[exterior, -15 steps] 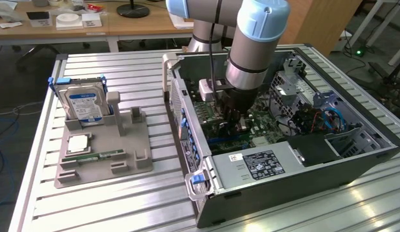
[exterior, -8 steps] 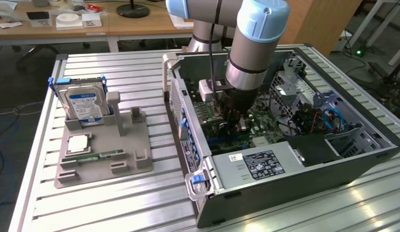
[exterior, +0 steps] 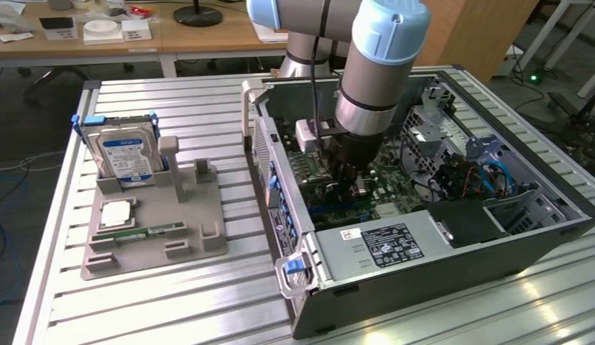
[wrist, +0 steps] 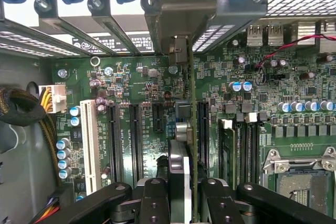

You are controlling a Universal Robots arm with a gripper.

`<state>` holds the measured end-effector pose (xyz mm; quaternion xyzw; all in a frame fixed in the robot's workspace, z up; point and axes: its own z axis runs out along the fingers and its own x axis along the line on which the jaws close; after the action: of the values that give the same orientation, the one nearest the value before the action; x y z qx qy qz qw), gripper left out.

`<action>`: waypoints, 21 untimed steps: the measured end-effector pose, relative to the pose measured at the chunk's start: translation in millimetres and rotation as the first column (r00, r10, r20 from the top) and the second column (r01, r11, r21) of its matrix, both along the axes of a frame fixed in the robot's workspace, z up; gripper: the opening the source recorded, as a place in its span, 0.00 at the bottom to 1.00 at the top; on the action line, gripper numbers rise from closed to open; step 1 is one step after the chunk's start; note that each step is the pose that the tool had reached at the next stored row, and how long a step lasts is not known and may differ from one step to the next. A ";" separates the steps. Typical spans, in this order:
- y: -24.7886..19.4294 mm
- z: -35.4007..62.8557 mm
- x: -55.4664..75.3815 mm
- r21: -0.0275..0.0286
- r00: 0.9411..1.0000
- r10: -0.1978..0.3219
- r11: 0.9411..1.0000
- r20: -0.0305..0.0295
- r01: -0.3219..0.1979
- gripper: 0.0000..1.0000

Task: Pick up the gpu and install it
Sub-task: 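Insert the gpu into the slot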

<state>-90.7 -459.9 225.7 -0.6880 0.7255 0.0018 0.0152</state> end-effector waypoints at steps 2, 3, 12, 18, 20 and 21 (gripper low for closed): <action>0.0 -0.3 0.0 0.000 1.000 0.000 1.000 0.000 0.000 0.28; 0.0 -0.5 0.0 0.000 1.000 0.000 1.000 0.000 0.000 0.28; -0.1 -0.8 0.0 0.000 1.000 0.000 1.000 0.000 0.000 0.28; -0.1 -0.8 0.0 0.000 1.000 0.000 1.000 0.000 0.000 0.28; -0.1 -0.8 0.0 0.000 1.000 0.000 1.000 0.000 0.000 0.28; -0.1 -0.8 0.0 0.000 1.000 0.000 1.000 0.000 0.000 0.28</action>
<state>-90.8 -460.0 224.9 -0.6880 0.7256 0.0018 0.0152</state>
